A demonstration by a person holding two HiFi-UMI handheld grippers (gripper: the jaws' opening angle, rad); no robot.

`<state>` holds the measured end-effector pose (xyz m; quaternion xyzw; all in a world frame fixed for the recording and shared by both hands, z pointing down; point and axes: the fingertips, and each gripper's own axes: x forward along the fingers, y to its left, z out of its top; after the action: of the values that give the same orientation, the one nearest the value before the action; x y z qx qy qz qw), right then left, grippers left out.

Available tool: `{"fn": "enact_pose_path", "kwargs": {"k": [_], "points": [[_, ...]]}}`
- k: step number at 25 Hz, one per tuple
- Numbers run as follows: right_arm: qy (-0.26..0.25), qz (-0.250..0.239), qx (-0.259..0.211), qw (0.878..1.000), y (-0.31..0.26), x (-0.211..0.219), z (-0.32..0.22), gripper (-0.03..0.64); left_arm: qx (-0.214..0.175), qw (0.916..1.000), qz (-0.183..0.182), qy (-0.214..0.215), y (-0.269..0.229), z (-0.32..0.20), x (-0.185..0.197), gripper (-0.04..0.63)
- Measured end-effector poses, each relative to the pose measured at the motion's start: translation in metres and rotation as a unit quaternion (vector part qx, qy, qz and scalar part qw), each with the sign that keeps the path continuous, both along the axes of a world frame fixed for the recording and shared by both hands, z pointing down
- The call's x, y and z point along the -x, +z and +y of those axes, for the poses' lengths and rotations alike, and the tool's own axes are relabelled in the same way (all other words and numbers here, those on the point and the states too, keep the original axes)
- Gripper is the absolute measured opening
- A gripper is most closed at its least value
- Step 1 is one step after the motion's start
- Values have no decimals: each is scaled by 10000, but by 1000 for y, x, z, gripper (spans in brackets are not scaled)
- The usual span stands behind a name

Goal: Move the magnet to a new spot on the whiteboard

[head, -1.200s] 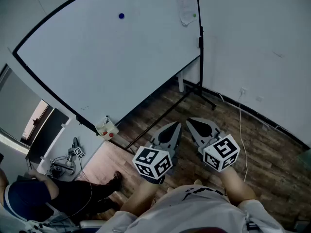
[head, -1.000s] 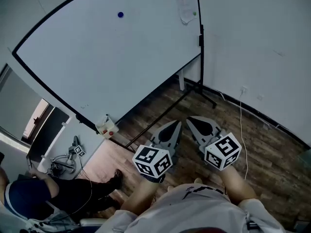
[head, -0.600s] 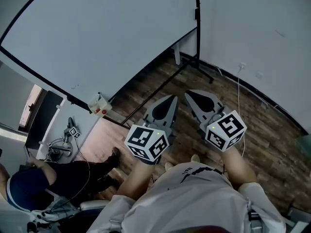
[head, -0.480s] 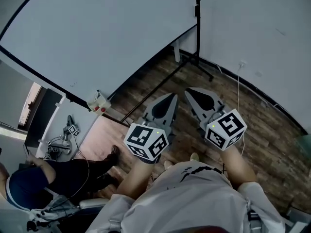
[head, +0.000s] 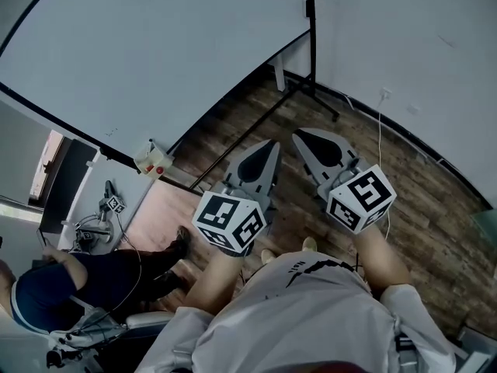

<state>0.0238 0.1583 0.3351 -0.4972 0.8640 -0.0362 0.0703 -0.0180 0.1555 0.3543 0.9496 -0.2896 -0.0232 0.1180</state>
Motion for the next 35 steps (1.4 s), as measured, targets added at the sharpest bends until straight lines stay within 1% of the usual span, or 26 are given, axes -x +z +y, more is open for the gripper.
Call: {"fn": "enact_pose_path", "kwargs": {"k": [5,11,16,21,24,29,35], "points": [[-147,12,-19,9999,3,-4,0,9,16,9998,-67,-181,3,-2,-2,12],[-367,28,-75,9993,0,-14,-10,9,-45,9985,-58,-540,-2,-11,-7,12],[-499,23,-98,9987,-2,-10,-28,9,-87,9965,-94,-821,-5,-31,2,12],[-553,87,-120,9984,-6,-10,-56,9,-112,9958,-84,-902,-5,-58,-1,12],[-549,134,-164,9983,-9,-8,-80,9,-182,9956,-59,-917,-8,-82,-1,12],[-576,238,-216,9978,-11,6,-133,9,-299,9947,-32,-983,-13,-138,10,12],[-611,309,-394,9969,-31,36,-212,9,-516,9928,-164,-1071,-25,-216,34,12]]}}
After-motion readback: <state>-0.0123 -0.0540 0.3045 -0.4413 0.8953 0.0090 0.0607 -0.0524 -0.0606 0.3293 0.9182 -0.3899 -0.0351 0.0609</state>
